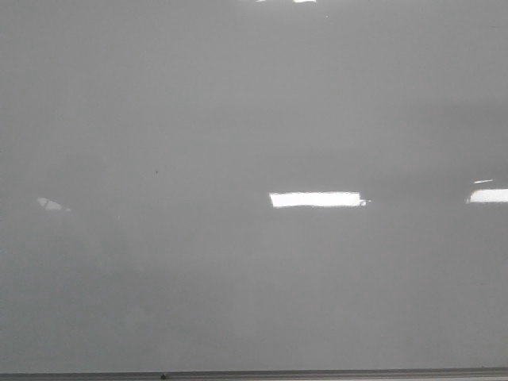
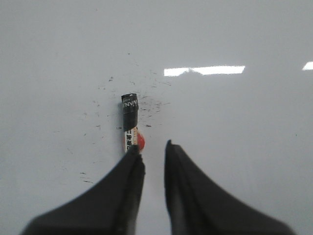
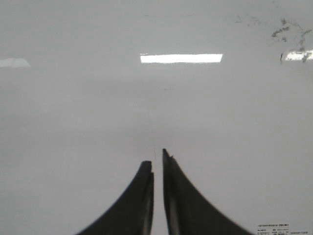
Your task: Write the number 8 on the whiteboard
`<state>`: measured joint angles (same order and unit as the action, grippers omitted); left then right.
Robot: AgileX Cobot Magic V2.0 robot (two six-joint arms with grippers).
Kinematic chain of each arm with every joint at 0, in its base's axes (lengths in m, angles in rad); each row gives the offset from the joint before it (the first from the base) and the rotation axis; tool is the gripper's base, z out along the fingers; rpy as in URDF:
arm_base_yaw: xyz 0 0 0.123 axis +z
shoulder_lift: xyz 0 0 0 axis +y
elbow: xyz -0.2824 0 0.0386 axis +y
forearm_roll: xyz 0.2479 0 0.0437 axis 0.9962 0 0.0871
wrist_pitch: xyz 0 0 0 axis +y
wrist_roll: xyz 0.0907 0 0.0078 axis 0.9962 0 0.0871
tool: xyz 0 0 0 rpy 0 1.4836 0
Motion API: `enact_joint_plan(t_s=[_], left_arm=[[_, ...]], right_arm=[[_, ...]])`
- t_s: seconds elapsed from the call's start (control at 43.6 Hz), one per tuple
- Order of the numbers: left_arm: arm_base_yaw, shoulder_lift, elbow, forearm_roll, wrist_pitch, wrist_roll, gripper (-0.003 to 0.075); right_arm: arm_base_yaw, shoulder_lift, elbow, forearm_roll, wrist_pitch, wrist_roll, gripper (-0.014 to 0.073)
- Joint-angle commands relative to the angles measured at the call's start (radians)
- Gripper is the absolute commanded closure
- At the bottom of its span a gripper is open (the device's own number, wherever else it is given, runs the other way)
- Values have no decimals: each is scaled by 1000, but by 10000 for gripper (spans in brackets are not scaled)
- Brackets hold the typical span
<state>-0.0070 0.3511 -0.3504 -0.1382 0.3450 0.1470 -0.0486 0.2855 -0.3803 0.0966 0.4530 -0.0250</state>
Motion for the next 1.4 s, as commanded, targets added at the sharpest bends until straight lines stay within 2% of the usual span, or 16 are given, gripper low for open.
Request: enact_joint_plan(t_s=[0.0,0.069,0.115,0.161,0.413,0.666,0.803,0.987,1.377], left_arm=[[0,13,-39,-2,-70,-4,274],[0,13,-39,-2,-79,-4,129],[0,13,-39,-2,-88,-4,71],[0,13,-39,-2,-99,-4,55],[0,81,-49,18,-64,-2,97],[24,464,-189,36,104,-2,150],[57,641,-275,38,136,-7,155],[74,806,-334,41,112,-7,155],[74,987,-337,61,-141,-1,157]], right_arm=[[2,19,-37,2,-86,-4,316],[2,19,-37,2,-87,-4,214],[2,19,-37,2,-87,-4,172],[2,19,-37,2,-87,-4,150],[2,19,-37,2,-92,-4,148],[2,19,-37,2,-93,-4,148],[3,19,-37,2,-93,-4,148],[5,19,-37,2,-93,-4,148],[5,19,-37,2,-92,-4,148]])
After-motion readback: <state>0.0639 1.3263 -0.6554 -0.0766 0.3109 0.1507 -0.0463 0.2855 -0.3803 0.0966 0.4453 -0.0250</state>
